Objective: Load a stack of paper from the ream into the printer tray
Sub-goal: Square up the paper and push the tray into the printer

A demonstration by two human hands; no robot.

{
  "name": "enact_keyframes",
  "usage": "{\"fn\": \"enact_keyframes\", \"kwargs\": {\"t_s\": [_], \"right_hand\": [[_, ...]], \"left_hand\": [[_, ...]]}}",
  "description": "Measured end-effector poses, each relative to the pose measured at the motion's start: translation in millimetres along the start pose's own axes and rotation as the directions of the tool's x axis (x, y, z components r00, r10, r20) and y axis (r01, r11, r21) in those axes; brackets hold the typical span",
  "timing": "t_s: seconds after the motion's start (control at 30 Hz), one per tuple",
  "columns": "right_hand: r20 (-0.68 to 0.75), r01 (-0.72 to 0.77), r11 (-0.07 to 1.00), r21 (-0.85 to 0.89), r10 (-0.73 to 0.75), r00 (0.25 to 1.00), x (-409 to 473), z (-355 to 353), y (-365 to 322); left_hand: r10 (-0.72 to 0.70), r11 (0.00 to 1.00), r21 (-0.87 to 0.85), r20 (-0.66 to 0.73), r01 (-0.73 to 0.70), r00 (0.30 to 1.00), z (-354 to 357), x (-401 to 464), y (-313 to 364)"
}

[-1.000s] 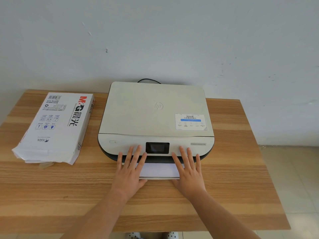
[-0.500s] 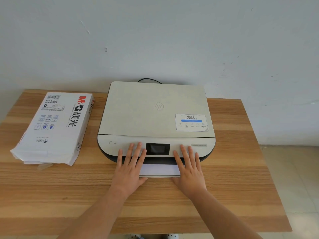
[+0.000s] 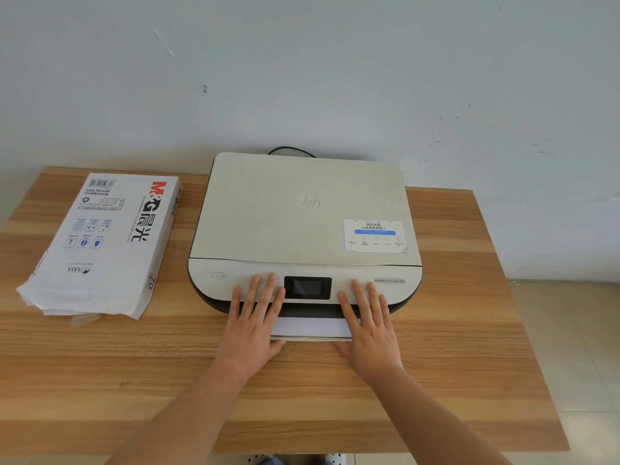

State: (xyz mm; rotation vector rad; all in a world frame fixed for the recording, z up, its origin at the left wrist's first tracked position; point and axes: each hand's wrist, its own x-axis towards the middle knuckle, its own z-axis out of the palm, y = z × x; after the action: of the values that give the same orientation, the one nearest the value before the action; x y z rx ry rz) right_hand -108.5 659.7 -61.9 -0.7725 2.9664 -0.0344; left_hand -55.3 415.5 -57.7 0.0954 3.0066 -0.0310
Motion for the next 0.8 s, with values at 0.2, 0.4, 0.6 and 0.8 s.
{"fn": "enact_keyframes", "kwargs": {"t_s": [0.2, 0.4, 0.6, 0.8], "right_hand": [[-0.015, -0.003, 1.000, -0.004, 0.003, 1.000, 0.4, 3.1, -0.6], [-0.025, -0.013, 1.000, -0.005, 0.012, 1.000, 1.8, 6.7, -1.9], [-0.049, -0.016, 1.000, -0.001, 0.016, 0.999, 3.0, 10.4, -2.3], [-0.075, -0.004, 1.000, -0.005, 0.004, 0.997, 2.5, 13.4, 0.1]], "left_hand": [[-0.006, 1.000, -0.019, -0.007, 0.006, 1.000, 2.0, 0.3, 0.5], [-0.001, 1.000, -0.031, -0.040, 0.000, 0.999, 4.7, 0.4, -0.2], [-0.002, 1.000, -0.032, -0.055, 0.000, 0.998, 9.0, 1.8, -0.8], [-0.001, 0.999, -0.034, -0.084, -0.002, 0.996, 10.4, 1.5, -1.2]]}}
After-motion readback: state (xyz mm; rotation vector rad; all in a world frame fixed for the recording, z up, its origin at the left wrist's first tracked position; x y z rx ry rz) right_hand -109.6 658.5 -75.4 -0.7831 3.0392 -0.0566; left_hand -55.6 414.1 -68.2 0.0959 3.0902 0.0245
